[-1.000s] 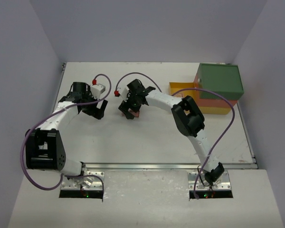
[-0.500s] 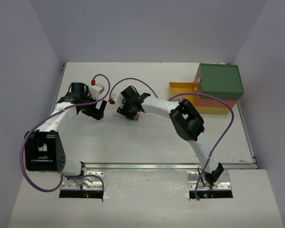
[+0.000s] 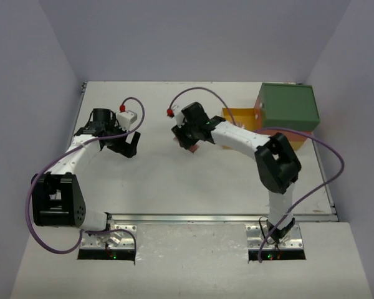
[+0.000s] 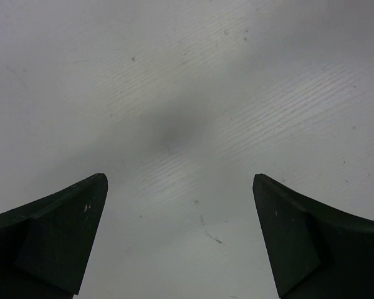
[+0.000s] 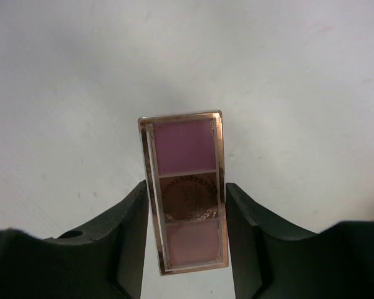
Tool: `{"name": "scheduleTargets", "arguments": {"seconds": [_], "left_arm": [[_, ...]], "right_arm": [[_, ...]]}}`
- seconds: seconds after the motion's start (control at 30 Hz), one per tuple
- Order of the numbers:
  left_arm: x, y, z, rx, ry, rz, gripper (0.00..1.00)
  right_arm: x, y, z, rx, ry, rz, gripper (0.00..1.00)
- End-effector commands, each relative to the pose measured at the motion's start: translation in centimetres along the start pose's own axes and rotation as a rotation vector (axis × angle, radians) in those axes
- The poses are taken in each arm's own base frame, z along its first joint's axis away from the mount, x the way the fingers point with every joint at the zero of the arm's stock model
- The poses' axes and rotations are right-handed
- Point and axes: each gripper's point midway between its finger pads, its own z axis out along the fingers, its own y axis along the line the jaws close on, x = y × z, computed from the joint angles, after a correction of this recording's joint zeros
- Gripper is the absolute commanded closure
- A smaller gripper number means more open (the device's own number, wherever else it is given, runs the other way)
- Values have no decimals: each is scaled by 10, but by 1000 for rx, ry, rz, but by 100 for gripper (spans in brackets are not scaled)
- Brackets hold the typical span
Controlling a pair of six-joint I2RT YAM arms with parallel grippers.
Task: Organize the makeup
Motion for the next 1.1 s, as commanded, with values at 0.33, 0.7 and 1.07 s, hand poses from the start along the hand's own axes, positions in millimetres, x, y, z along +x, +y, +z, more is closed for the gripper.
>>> {"name": "scheduleTargets", "arguments": {"seconds": [0.33,0.7,1.07], "left_arm": [[-4,-5,-11,3,-61,43,0],[-1,-6,-10,6,-54,43,0],[2,-7,-10,11,-46,50,0]], "right_arm": [[42,-222,-118,607,-199,651,100],[80,-225,-69,600,-43,709,81],[74,-225,-69,572,-12,689,44]]}}
